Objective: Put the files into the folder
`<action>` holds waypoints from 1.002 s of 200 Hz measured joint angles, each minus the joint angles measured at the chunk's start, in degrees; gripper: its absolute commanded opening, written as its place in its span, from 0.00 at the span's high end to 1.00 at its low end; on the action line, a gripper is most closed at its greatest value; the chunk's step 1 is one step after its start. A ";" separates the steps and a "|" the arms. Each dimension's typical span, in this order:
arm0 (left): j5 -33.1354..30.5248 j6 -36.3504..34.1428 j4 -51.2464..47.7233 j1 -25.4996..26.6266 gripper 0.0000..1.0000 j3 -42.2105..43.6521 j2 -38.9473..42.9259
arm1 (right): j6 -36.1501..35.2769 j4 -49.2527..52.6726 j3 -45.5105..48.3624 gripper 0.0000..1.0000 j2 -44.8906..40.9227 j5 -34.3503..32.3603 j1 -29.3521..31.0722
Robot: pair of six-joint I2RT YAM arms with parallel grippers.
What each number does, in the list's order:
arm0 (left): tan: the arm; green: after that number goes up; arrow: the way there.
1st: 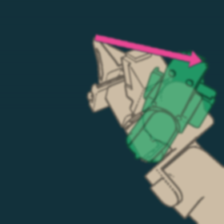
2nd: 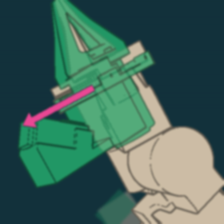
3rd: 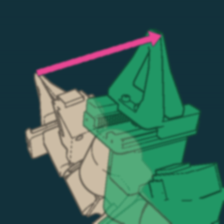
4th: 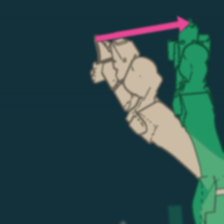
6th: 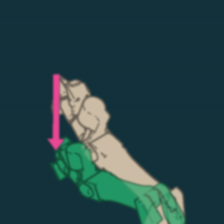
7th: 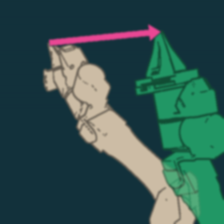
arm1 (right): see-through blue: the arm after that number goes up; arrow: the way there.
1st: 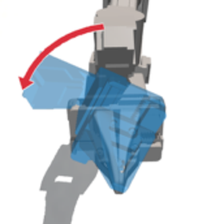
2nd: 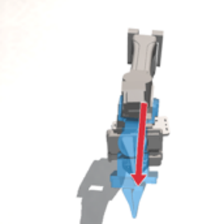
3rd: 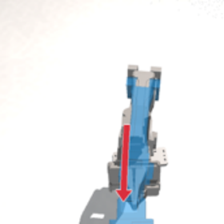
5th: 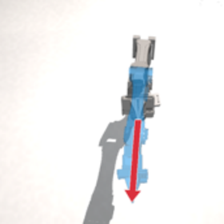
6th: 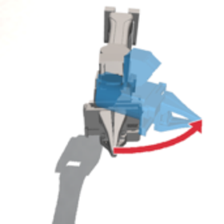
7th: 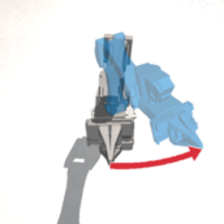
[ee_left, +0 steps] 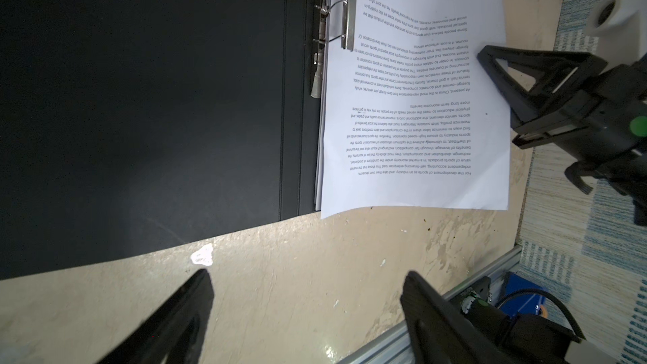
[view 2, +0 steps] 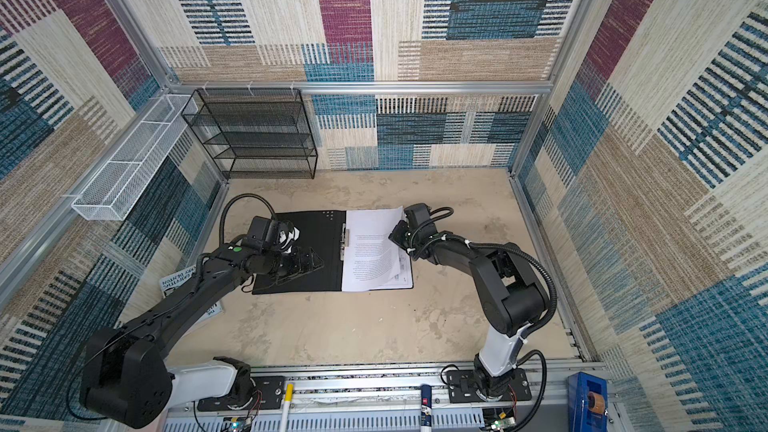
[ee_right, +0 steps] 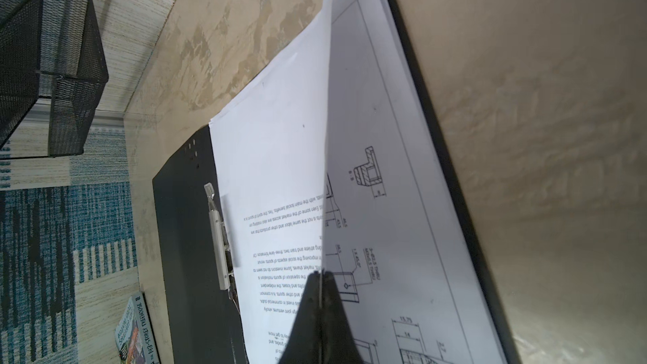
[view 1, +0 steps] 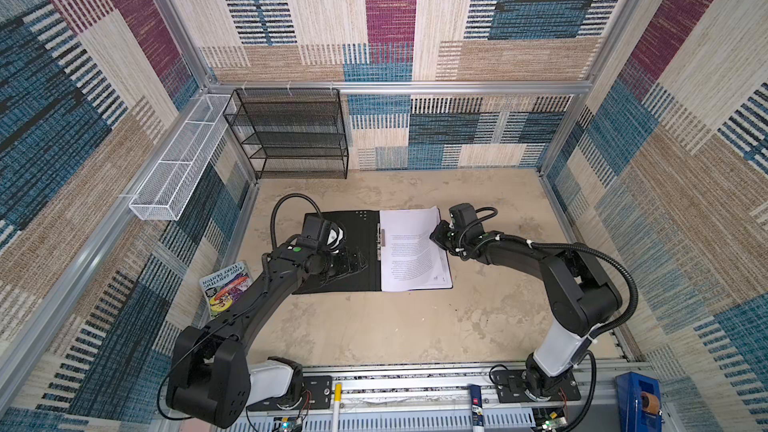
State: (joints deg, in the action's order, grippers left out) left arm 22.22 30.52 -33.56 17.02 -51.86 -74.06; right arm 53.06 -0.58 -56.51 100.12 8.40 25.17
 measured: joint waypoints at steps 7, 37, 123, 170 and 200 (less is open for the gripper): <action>0.33 0.11 0.17 0.00 0.17 0.00 -0.17 | 0.13 -0.02 0.00 0.91 0.00 0.00 0.00; 0.96 1.07 1.16 0.00 0.29 0.35 -1.66 | 0.85 -0.02 0.11 0.58 0.02 -0.55 0.11; 0.52 6.08 5.18 0.00 0.79 -1.62 -13.68 | 0.85 5.18 0.87 0.15 -2.99 -7.19 0.09; -1.05 6.97 7.19 1.88 0.88 -4.98 -22.82 | -3.54 8.22 0.52 0.00 -5.81 -9.01 -2.40; -1.29 7.08 7.91 4.22 0.89 -5.25 -25.86 | -10.71 9.57 -3.30 0.00 -6.45 -7.43 -3.82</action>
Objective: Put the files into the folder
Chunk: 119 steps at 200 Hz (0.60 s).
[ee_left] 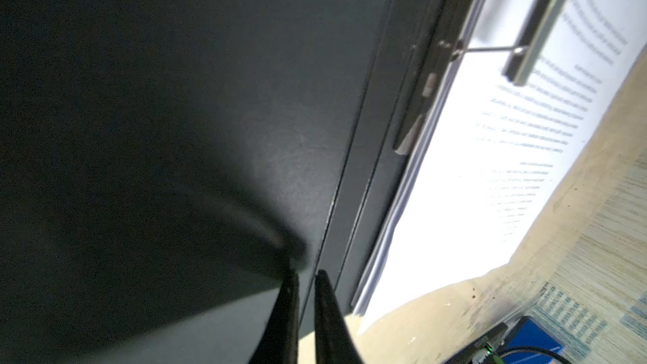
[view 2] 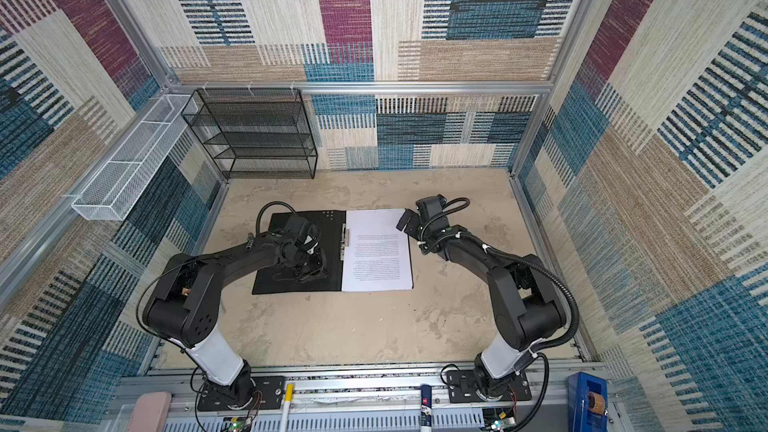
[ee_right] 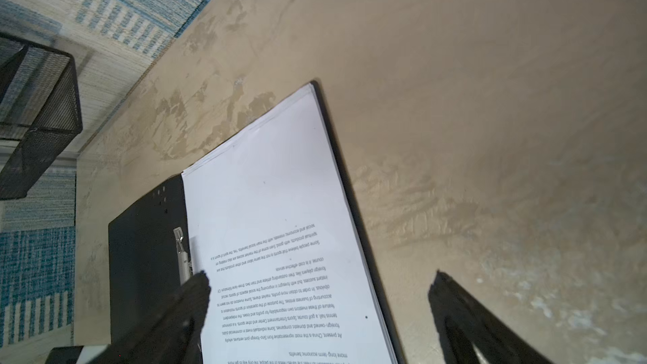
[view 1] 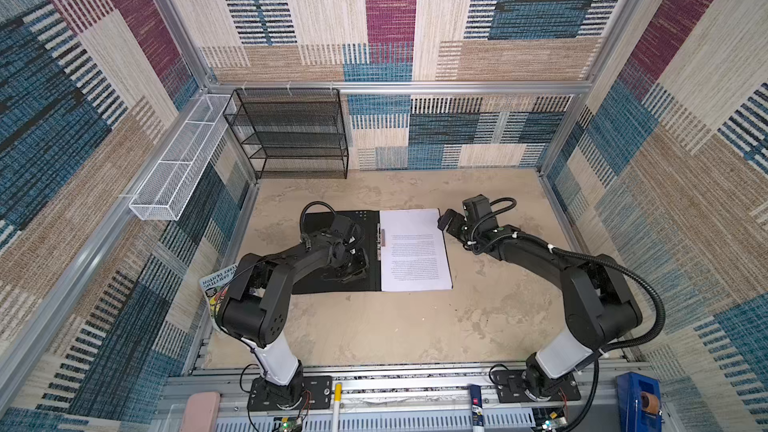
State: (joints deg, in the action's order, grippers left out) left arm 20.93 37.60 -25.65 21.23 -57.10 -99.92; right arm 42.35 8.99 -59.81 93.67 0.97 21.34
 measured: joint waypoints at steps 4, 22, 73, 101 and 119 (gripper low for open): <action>0.17 0.15 0.26 0.33 0.89 0.02 -0.33 | -0.96 0.04 -0.68 0.00 0.11 0.39 -0.04; 0.98 0.96 2.82 2.21 0.89 -0.17 -1.68 | -6.34 -0.15 -4.92 0.00 1.81 4.46 -0.11; 3.37 4.44 10.56 8.85 0.90 -2.73 -6.21 | -16.39 -0.46 -17.88 0.00 13.14 18.38 0.37; 3.13 5.70 11.63 9.66 0.88 -2.10 -5.22 | -20.35 -0.17 -24.85 0.04 18.86 23.93 1.42; 2.01 5.88 6.88 8.81 0.78 -1.33 -1.73 | -23.39 0.83 -30.75 0.09 23.61 27.30 2.08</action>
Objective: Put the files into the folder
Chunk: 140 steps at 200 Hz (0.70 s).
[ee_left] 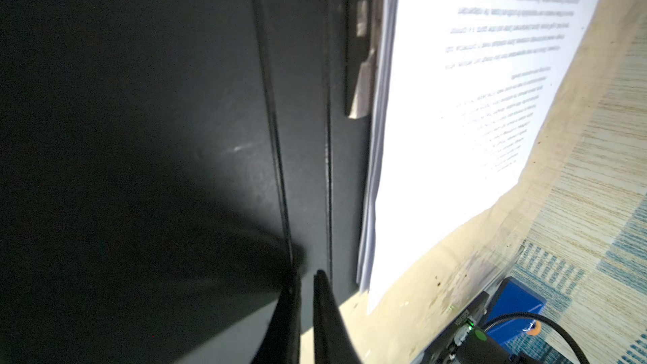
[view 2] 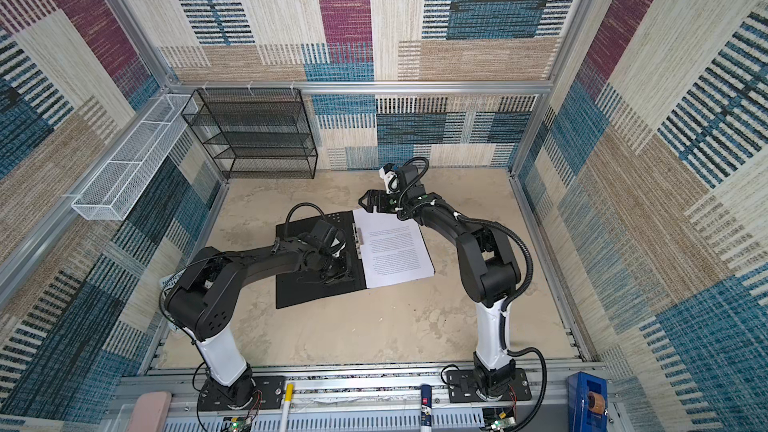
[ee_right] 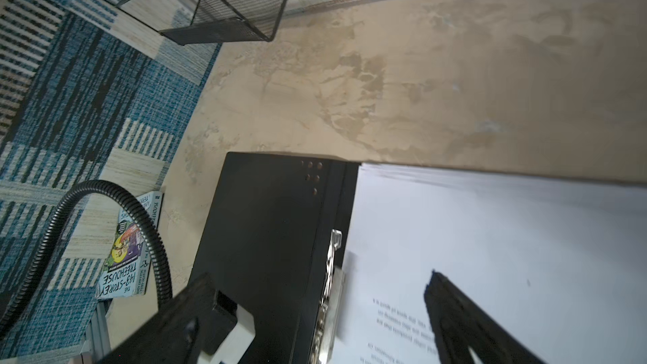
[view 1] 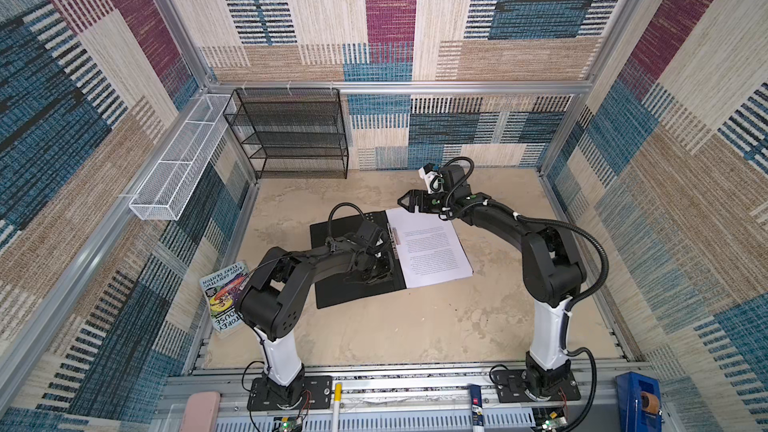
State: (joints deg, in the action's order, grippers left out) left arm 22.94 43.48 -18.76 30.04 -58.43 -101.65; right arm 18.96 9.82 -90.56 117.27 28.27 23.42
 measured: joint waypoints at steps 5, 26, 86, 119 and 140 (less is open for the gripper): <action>-0.31 0.00 -0.85 -0.44 0.75 -0.07 1.11 | -0.70 0.63 -1.77 0.10 1.25 0.63 0.11; -0.02 -0.09 -3.21 -3.15 0.71 -1.73 5.09 | -3.48 2.86 -9.33 0.14 6.93 2.97 0.39; 1.44 -0.66 -6.62 -9.79 0.73 -4.87 1.25 | -7.48 9.03 -20.35 0.23 16.57 6.27 2.93; 1.42 -0.72 -6.82 -13.29 0.74 -3.08 -0.20 | -8.31 10.60 -20.79 0.24 19.17 8.22 3.63; 3.54 -0.90 -6.32 -14.78 0.74 -1.40 -1.42 | -8.48 10.54 -20.00 0.24 19.63 8.83 3.74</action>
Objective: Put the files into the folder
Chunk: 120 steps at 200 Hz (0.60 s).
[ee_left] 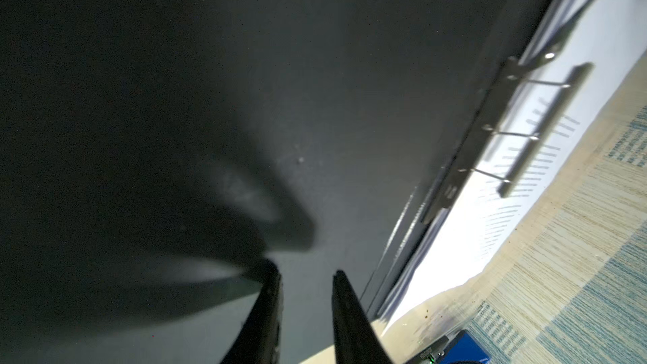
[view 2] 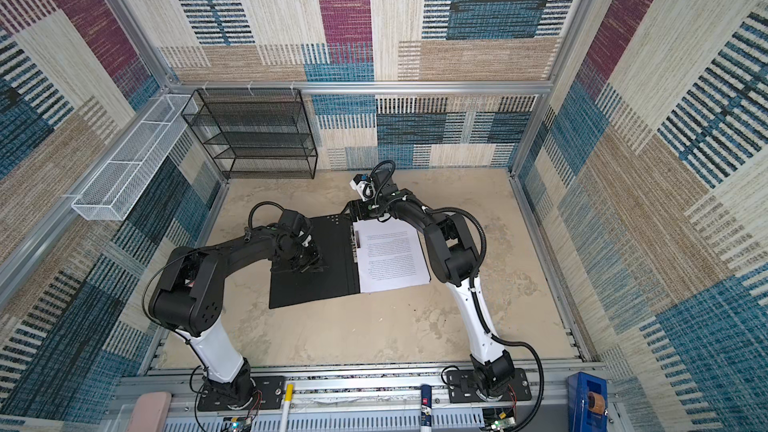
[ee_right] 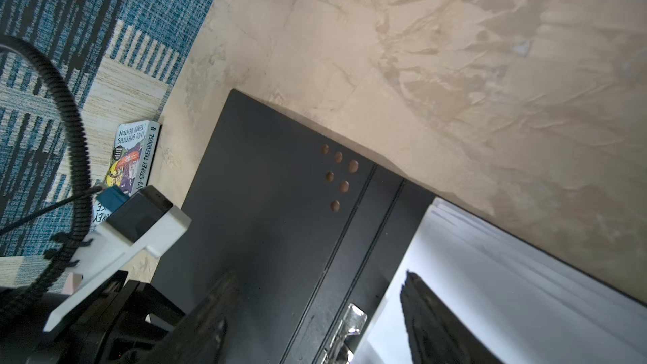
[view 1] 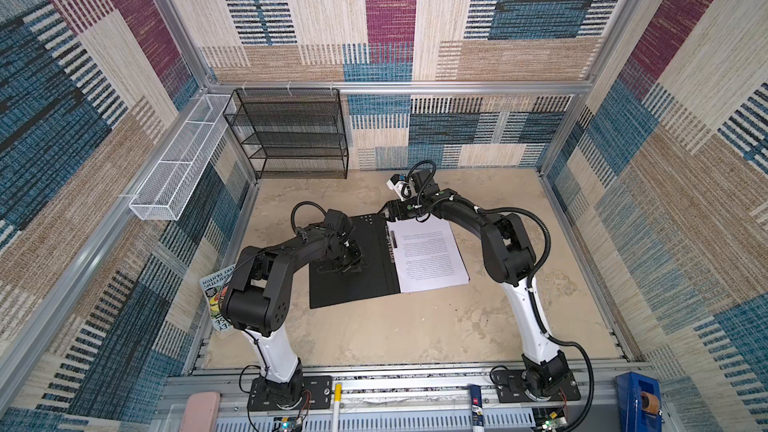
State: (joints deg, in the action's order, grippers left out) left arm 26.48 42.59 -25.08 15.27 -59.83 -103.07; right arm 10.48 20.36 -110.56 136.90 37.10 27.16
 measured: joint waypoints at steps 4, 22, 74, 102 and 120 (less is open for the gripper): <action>0.42 -0.02 0.20 -0.15 0.74 0.17 -0.02 | -0.02 -0.02 0.24 0.24 0.02 0.15 0.02; 1.64 -0.24 0.94 -0.72 0.75 0.70 -0.35 | -0.02 0.00 0.63 0.25 0.39 1.03 0.17; 4.13 -0.79 1.31 -1.79 0.75 0.76 -1.70 | 0.02 -1.25 3.06 0.25 0.68 3.96 1.20; 4.46 -0.81 1.31 -1.79 0.75 0.81 -1.79 | 0.02 -2.12 4.48 0.25 0.68 4.35 1.33; 4.52 -0.81 1.36 -1.79 0.76 0.87 -1.60 | 0.24 -2.21 4.87 0.26 0.68 4.83 1.33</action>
State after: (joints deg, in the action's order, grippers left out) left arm 31.00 41.78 -23.73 13.47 -58.96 -104.66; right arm 10.72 18.15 -105.69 137.58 41.93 28.49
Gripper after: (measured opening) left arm 0.243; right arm 0.746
